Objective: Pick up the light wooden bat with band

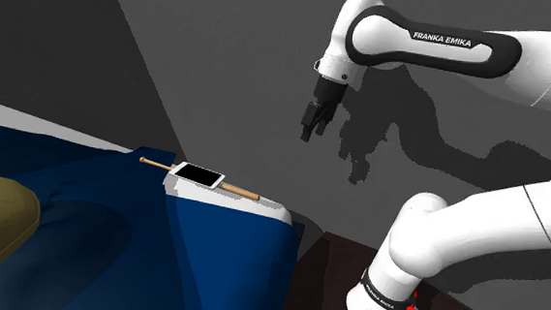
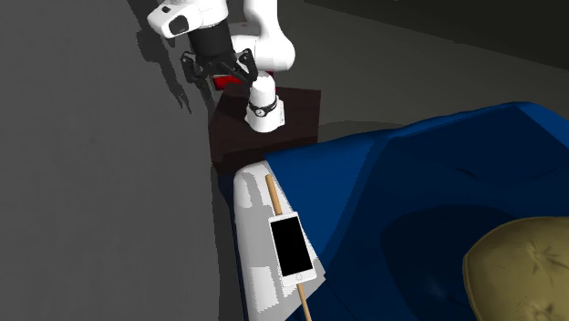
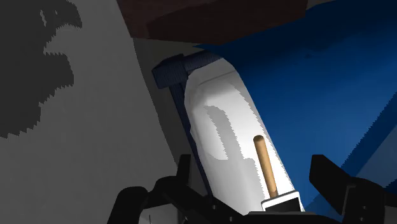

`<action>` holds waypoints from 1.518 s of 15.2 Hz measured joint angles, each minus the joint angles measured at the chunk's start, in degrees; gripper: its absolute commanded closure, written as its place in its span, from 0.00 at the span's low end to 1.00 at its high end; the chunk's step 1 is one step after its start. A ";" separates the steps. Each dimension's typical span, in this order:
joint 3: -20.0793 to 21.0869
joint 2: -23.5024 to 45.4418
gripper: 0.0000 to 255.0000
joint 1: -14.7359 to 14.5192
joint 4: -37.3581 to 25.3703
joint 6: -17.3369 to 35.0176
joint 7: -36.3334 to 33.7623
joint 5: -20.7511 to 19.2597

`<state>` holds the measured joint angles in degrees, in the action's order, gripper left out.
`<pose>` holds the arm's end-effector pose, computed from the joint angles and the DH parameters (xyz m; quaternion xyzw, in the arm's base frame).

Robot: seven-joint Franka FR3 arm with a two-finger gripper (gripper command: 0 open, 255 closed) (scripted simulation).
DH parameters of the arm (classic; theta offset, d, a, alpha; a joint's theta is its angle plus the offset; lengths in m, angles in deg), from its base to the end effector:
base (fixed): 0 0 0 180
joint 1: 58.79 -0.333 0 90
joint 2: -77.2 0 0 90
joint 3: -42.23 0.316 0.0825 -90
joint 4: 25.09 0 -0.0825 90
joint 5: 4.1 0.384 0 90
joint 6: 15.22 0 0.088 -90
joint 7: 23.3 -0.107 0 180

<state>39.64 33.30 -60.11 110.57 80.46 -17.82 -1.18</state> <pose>0.3219 -0.0061 0.5878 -0.9977 -0.0408 -0.0360 0.0392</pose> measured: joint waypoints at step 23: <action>6.52 40.61 0.00 -8.40 -11.44 24.75 6.26 2.35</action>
<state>46.16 73.91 -68.50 99.13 105.21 -11.56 1.17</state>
